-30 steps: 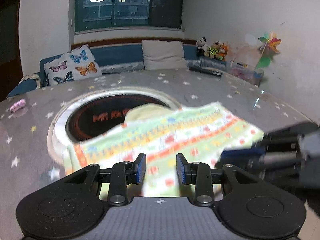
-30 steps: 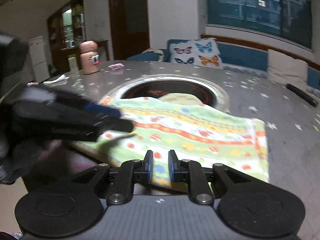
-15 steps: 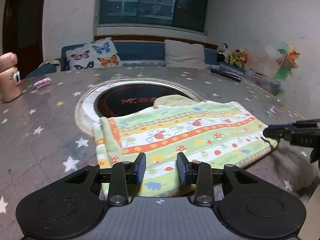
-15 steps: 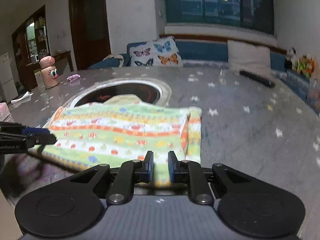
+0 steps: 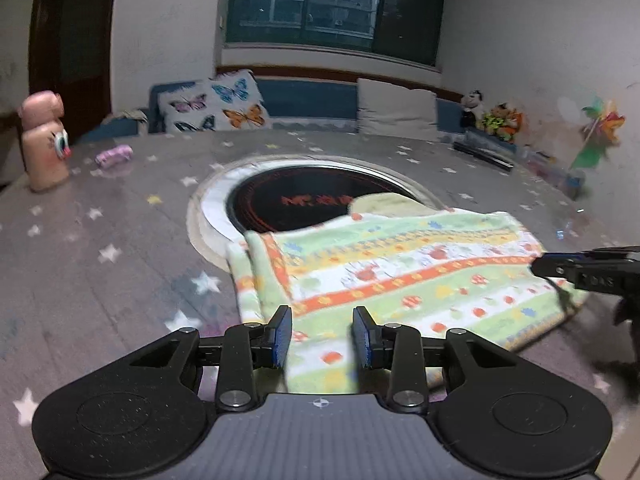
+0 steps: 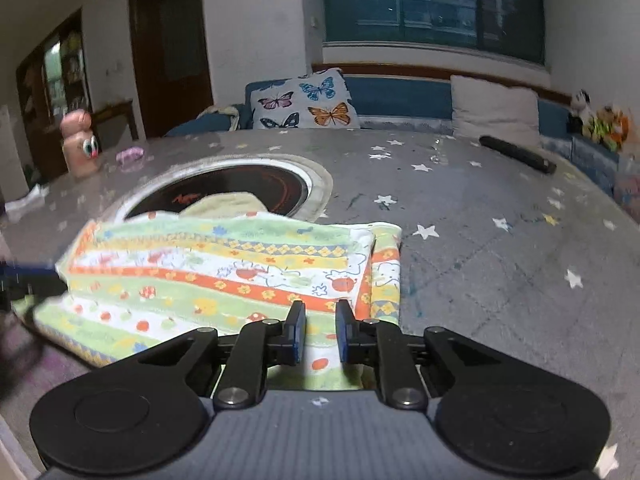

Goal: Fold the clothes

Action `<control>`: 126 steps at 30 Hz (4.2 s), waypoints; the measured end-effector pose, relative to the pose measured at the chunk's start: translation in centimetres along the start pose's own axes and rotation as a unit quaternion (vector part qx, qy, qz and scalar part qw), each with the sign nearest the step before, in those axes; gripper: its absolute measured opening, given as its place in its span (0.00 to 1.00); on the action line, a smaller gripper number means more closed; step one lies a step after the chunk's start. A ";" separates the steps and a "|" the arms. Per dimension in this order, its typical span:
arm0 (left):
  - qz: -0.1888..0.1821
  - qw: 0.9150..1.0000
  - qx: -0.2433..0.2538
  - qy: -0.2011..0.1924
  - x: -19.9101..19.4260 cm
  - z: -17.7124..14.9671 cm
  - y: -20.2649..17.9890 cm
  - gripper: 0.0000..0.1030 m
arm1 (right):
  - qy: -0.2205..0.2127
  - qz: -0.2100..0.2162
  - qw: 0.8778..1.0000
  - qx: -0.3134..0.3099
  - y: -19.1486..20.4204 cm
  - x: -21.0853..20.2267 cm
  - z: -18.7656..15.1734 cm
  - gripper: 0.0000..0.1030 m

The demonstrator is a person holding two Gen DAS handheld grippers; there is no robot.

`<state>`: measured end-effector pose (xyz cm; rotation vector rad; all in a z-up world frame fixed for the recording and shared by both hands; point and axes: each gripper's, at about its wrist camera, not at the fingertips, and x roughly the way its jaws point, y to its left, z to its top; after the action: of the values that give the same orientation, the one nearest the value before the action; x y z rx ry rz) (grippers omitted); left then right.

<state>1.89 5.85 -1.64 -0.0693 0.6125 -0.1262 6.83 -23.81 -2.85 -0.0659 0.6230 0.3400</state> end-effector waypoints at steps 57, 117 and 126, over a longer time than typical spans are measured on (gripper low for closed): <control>0.059 0.997 -0.044 0.008 1.2 2.0 5.1 0.51 | -0.005 0.137 0.982 -0.127 11.1 0.3 3.3 0.29; -0.099 0.946 -0.298 0.083 1.9 0.5 7.0 0.11 | -0.026 0.235 0.949 -0.207 18.0 -5.3 1.5 0.06; -0.091 0.950 -0.287 0.081 2.1 0.7 6.6 0.11 | -0.029 0.117 0.982 -0.142 10.5 -3.7 3.2 0.07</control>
<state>4.69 12.07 -2.92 -0.6879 0.7927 -0.1299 2.35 -14.47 2.32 -0.2565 0.5221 0.6561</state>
